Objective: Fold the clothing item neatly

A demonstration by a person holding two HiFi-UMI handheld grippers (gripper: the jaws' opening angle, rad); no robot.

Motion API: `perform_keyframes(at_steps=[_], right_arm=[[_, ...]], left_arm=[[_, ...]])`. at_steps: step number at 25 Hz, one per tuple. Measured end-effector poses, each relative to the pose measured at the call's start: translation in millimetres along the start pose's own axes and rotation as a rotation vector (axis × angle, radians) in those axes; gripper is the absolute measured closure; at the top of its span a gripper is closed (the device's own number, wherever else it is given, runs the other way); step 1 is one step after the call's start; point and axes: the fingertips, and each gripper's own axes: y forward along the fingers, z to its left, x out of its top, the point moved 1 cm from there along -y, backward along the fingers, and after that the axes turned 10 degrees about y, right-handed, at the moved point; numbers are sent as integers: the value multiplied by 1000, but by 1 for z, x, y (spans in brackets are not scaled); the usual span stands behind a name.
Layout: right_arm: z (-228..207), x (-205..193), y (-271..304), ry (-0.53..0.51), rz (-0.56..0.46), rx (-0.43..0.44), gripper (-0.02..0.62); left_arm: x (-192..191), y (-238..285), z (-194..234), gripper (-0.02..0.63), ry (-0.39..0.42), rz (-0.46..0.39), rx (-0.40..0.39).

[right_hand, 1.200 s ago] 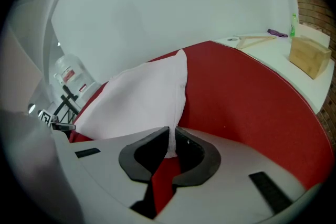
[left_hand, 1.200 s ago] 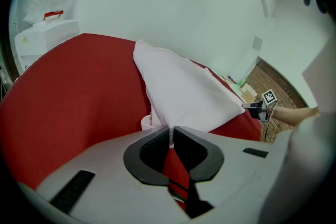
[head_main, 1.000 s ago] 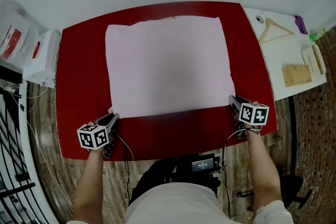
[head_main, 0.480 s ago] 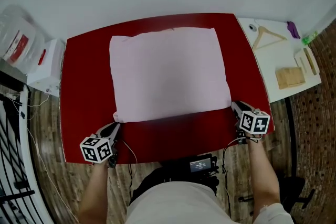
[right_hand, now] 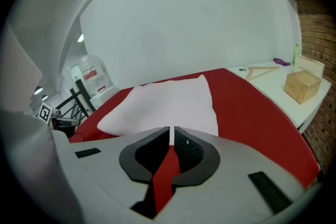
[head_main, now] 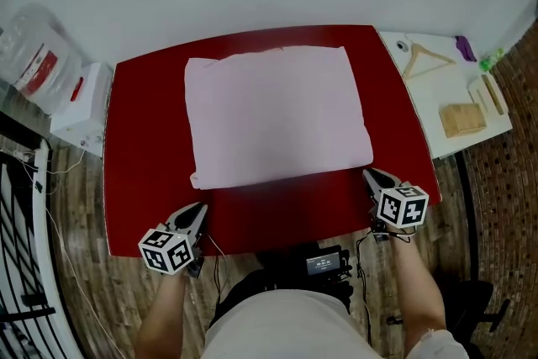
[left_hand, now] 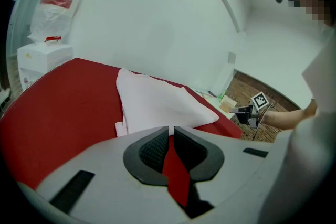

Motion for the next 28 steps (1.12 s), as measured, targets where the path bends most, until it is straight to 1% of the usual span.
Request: perform_keyframes(at_steps=[3, 7, 11, 15, 18, 24, 28], right_arm=[[18, -9, -7, -44, 16, 30, 561], [37, -10, -16, -108, 11, 48, 563], [44, -12, -25, -128, 4, 64, 566], [44, -19, -38, -157, 3, 82, 568], [43, -25, -51, -171, 3, 107, 571], [41, -42, -81, -194, 9, 160, 571], [40, -53, -104, -207, 2, 190, 572]], left_arm=[[-1, -7, -13, 575, -9, -24, -11], [3, -18, -31, 588, -13, -67, -31], [7, -29, -55, 600, -19, -112, -63], [7, -37, -85, 601, -81, -144, -112], [2, -42, -108, 601, -99, -160, -99], [-23, -55, -151, 600, -68, -165, -18], [-33, -67, -178, 600, -73, -181, -2]])
